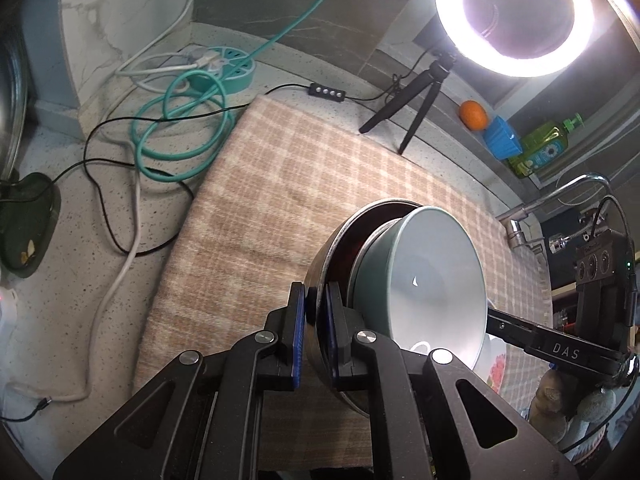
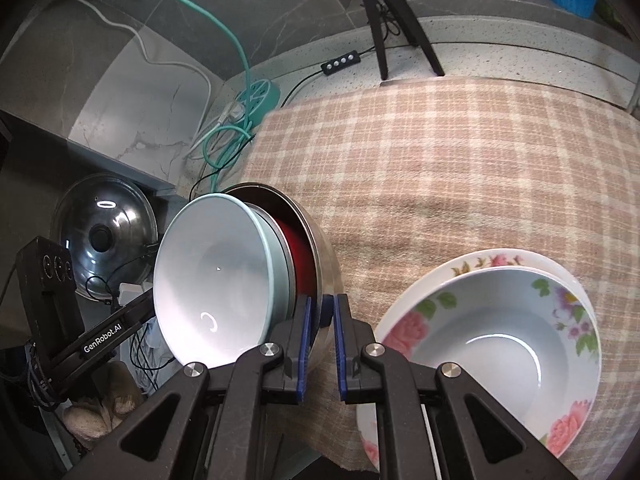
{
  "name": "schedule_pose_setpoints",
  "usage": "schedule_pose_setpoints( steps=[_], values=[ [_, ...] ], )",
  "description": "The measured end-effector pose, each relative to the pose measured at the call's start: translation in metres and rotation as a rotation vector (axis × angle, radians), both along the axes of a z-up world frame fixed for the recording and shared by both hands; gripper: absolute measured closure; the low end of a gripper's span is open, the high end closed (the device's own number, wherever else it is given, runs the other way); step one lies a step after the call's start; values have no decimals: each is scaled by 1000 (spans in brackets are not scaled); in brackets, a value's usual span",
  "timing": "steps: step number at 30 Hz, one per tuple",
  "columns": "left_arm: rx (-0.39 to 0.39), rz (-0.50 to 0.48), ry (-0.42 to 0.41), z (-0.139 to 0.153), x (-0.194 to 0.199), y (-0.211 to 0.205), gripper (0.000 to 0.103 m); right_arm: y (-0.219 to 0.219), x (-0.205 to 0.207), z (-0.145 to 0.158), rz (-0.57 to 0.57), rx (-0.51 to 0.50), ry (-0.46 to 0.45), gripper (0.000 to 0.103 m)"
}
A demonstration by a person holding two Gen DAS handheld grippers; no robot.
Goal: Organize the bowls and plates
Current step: 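Lift the nested bowl stack with both grippers over the floral plates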
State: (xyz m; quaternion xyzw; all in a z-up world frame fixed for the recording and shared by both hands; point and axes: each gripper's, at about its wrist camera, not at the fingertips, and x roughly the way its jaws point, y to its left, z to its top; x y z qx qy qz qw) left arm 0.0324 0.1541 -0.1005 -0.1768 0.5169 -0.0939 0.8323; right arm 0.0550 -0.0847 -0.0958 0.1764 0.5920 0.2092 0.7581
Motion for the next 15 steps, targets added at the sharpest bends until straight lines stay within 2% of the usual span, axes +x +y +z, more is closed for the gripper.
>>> schedule_pose_setpoints(
  steps=[15],
  values=[
    [7,-107,-39,21,0,-53,95,-58,-23,21,-89,2,-27,93]
  ],
)
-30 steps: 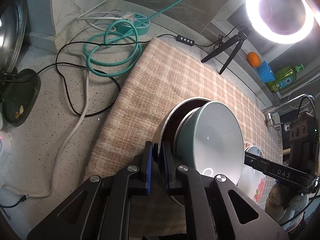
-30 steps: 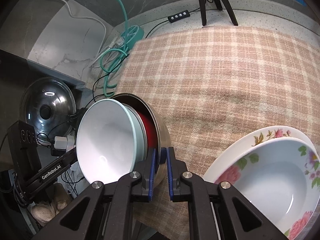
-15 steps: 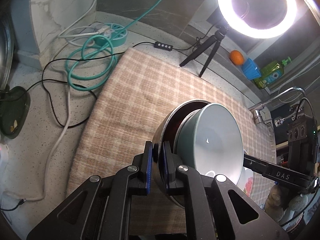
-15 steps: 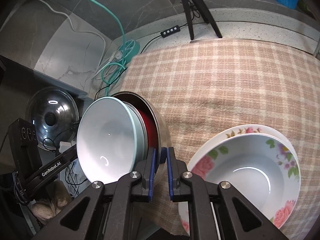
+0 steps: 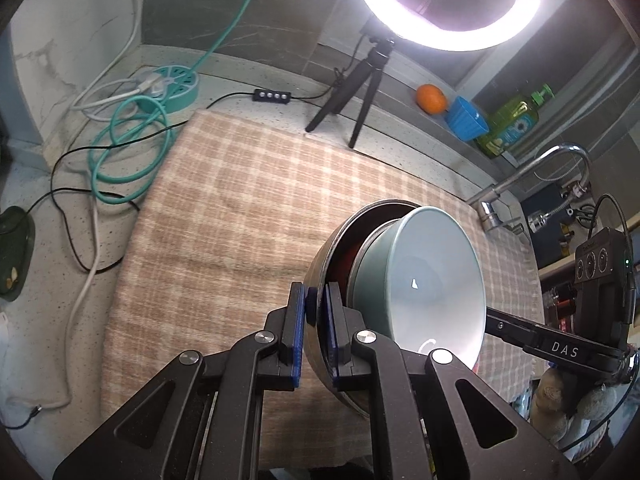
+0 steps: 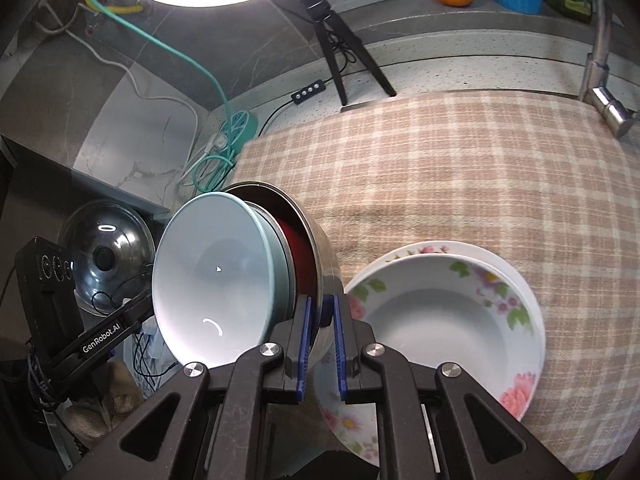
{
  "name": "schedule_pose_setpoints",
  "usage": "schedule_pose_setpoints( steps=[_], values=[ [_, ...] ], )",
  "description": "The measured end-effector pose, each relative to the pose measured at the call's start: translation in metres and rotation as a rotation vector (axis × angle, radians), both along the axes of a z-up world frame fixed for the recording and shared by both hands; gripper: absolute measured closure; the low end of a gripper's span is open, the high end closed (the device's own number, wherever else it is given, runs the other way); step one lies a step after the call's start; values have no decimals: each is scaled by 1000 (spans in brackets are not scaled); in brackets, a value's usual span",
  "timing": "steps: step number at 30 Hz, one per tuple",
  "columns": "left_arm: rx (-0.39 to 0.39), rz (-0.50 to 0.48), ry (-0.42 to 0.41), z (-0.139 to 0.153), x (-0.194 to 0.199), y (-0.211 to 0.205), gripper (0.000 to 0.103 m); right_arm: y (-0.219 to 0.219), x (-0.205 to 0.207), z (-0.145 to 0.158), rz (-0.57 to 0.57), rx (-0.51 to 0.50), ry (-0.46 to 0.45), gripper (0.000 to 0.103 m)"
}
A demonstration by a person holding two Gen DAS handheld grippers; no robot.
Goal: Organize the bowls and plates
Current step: 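Lift the nested bowl stack with both grippers over the floral plates, then lower the nested bowl stack onto the floral plate stack with both grippers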
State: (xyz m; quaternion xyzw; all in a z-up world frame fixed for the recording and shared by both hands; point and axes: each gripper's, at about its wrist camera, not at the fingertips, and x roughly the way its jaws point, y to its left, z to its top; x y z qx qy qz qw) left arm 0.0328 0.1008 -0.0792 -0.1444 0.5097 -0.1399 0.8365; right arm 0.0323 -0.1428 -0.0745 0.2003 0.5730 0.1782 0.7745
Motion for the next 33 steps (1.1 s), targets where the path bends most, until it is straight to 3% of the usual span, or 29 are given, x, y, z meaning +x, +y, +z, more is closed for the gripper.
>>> schedule_pose_setpoints(
  steps=[17,33],
  values=[
    [-11,-117,39,-11,-8,-71,95,-74,-31,-4,-96,-38,30,93],
    [9,-150,87,-25,-21,-97,95,-97,-49,-18,-116,-38,73,93]
  ],
)
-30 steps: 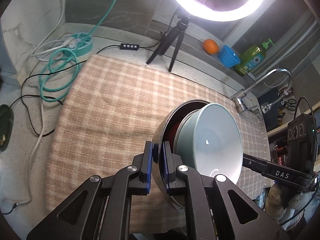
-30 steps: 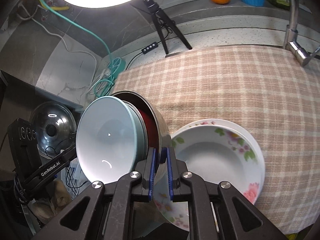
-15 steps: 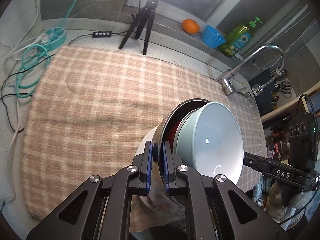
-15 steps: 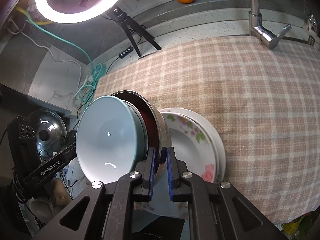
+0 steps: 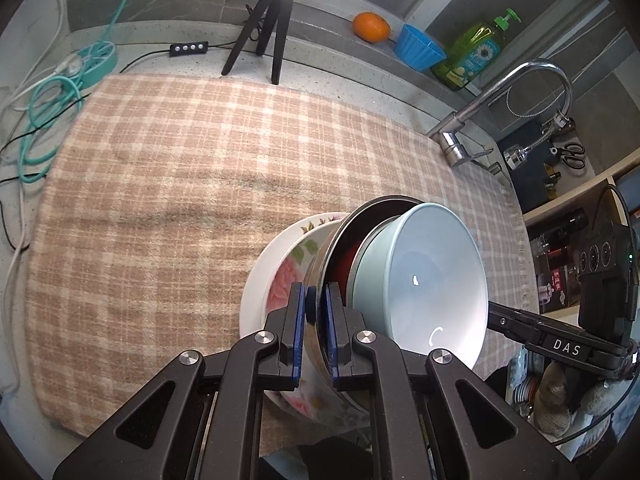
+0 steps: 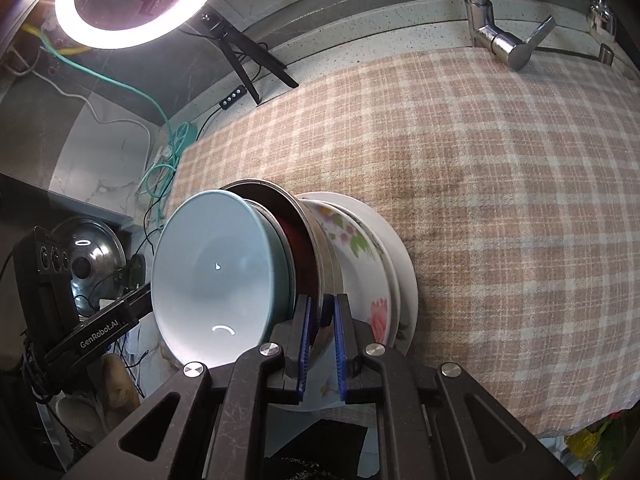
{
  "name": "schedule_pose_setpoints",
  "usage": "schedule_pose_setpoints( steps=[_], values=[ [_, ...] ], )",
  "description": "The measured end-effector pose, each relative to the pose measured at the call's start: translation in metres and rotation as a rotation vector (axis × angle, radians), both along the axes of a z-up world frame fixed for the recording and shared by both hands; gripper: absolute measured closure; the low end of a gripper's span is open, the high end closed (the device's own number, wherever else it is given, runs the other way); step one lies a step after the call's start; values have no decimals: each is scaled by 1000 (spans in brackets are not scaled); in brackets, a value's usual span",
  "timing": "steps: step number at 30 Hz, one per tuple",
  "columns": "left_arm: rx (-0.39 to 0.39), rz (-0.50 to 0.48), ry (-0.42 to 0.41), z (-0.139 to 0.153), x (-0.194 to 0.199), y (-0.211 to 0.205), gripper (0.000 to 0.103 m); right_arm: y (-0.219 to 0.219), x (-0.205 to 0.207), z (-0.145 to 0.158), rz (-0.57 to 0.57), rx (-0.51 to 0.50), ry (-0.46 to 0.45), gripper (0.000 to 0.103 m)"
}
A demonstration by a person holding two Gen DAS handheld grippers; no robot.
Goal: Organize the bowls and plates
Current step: 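Lower the nested bowl stack onto the floral plate stack with both grippers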
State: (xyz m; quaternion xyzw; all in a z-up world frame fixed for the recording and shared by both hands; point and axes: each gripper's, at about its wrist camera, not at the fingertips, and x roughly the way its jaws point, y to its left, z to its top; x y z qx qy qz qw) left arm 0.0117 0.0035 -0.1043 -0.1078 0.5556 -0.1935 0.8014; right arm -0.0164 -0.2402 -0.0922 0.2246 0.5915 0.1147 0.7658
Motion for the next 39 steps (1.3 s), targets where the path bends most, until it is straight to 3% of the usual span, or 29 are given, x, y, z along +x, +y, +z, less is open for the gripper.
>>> schedule_pose_setpoints(
  steps=[39],
  values=[
    [15,-32,27,-12,5,-5,96,-1,-4,-8,-19,1,20,91]
  ],
)
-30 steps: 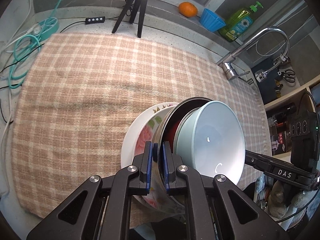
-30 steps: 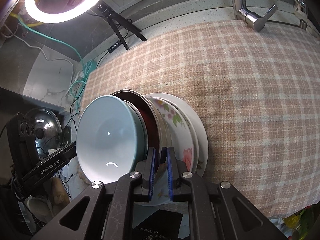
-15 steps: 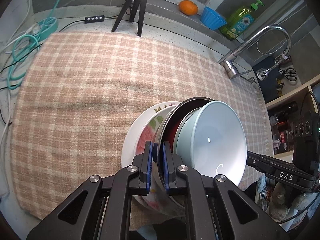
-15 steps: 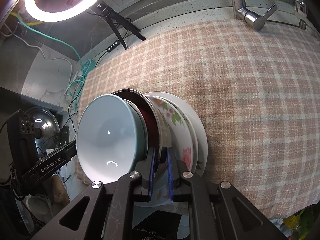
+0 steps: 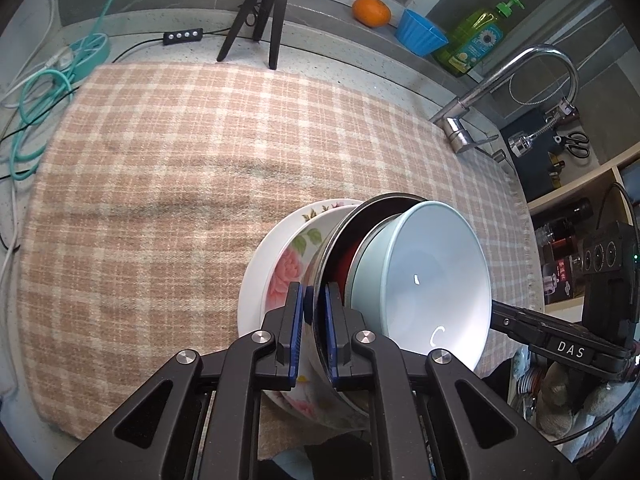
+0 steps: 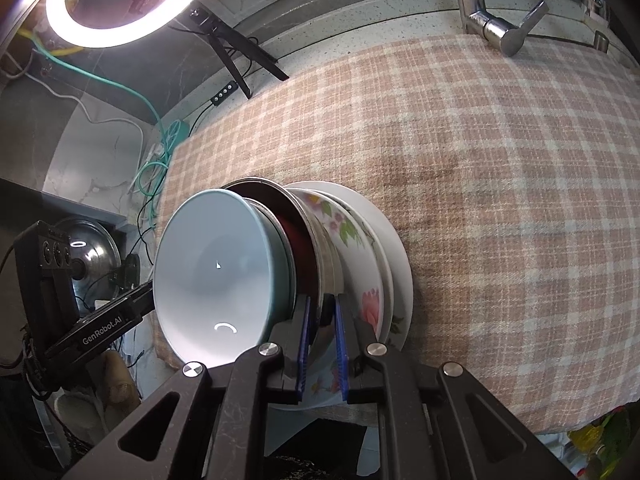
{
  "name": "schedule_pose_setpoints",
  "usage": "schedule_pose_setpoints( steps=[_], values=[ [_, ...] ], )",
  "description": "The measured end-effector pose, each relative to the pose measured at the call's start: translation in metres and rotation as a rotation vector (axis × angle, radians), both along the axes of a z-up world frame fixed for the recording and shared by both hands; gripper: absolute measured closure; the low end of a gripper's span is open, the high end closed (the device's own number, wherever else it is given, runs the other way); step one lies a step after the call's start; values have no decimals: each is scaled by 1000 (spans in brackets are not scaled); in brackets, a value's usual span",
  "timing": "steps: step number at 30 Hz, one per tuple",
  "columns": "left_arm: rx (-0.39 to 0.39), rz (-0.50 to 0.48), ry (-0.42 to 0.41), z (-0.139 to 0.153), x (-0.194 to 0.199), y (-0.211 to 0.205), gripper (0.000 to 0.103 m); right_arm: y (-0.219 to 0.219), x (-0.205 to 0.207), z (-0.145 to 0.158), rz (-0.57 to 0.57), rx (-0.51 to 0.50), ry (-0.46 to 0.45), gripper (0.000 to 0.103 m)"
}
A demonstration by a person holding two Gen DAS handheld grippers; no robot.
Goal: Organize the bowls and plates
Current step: 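Lower the nested bowl stack onto the floral plate stack with both grippers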
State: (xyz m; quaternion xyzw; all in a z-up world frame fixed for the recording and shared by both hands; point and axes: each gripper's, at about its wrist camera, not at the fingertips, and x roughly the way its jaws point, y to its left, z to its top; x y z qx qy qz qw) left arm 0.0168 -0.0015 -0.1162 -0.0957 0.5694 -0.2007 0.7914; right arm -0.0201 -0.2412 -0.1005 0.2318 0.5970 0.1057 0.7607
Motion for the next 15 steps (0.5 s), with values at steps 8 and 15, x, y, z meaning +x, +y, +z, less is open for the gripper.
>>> schedule_pose_setpoints(
  steps=[8,15],
  values=[
    [19,5,-6,-1,-3,5,86,2,-5,2,4,-36,-16,89],
    [35,16,-39,7,-10,13,80,3,-14,9,8,-60,-50,85]
  ],
)
